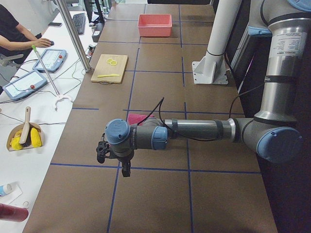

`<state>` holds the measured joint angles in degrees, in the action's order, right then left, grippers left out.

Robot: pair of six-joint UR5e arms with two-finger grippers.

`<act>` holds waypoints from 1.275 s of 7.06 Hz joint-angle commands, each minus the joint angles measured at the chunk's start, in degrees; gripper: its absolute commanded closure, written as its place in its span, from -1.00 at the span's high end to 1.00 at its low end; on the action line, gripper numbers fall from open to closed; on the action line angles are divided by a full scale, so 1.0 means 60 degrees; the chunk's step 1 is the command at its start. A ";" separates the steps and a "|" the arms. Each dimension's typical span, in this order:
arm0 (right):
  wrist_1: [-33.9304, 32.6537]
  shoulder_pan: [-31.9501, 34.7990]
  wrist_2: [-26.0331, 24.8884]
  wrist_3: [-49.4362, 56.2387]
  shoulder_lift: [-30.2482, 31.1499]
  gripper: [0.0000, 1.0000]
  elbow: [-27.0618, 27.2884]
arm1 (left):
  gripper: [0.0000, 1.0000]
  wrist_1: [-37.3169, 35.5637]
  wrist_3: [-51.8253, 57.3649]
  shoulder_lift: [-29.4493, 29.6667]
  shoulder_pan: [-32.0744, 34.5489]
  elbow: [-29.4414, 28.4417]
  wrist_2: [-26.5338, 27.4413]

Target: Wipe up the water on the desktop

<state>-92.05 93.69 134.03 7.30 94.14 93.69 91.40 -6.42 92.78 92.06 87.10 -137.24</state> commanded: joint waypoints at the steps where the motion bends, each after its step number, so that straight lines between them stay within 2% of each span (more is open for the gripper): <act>1: -0.0009 0.0000 0.0014 -0.0015 -0.0001 1.00 0.0015 | 1.00 0.0001 0.0000 0.0020 -0.0007 0.0000 0.0007; 9: 0.0005 0.0000 0.0058 -0.0030 -0.0030 1.00 0.0088 | 1.00 0.0059 -0.0029 0.0255 -0.0007 0.0000 0.0006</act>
<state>-92.02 93.68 134.35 7.12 94.02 94.16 91.60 -6.56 94.20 92.02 86.87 -137.23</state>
